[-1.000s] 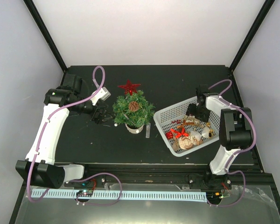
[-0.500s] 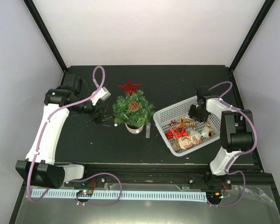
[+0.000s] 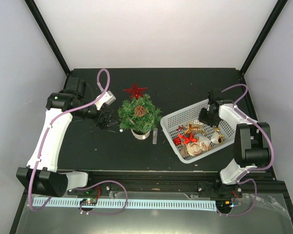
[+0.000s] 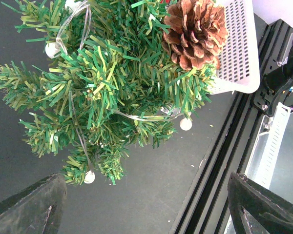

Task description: Decorate the small christmas tree

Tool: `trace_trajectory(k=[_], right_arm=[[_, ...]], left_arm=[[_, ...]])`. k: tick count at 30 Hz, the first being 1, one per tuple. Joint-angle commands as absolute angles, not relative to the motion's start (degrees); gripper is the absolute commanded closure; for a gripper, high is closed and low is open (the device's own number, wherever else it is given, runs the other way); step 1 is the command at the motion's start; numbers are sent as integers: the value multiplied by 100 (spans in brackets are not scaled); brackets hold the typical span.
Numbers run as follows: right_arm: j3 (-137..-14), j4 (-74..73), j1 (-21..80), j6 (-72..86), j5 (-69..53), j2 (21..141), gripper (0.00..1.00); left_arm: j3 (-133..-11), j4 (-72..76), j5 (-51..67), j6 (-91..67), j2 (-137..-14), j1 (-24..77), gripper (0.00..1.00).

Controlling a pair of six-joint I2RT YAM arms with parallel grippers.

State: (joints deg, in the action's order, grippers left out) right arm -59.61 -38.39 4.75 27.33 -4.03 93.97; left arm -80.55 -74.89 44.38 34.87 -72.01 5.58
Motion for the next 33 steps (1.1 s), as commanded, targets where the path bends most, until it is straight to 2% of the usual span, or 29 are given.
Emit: trace_trajectory(k=[1,2,4,9,24,27,33], right_arm=[[-6073,-4002,484,2751,-492,9499,65],[-6134,-4048,483,2774,-538,9620,49],[-6222,-4086,491,2832,-595,9727,30],[-6348,-4067,562,2900,-524,9889,23],[-6739,-4191,1183,2920,199,10799,22],[-6612,-4162,1194,2926,299,10792,27],[-6439,-4228,1198,2911,533,10632,48]], left_arm=[[-8187,-7365,4570,3437,-7181,522,10],[-8188,-7365,4579,3437,-7183,522,10],[-8196,-7370,4580,3437,-7176,524,10],[-8198,-7415,4545,3462,-7159,521,10],[-8286,-7479,4526,3454,-7197,527,10],[-8304,-7496,4505,3469,-7211,523,10],[-8290,-7472,4508,3463,-7225,525,10]])
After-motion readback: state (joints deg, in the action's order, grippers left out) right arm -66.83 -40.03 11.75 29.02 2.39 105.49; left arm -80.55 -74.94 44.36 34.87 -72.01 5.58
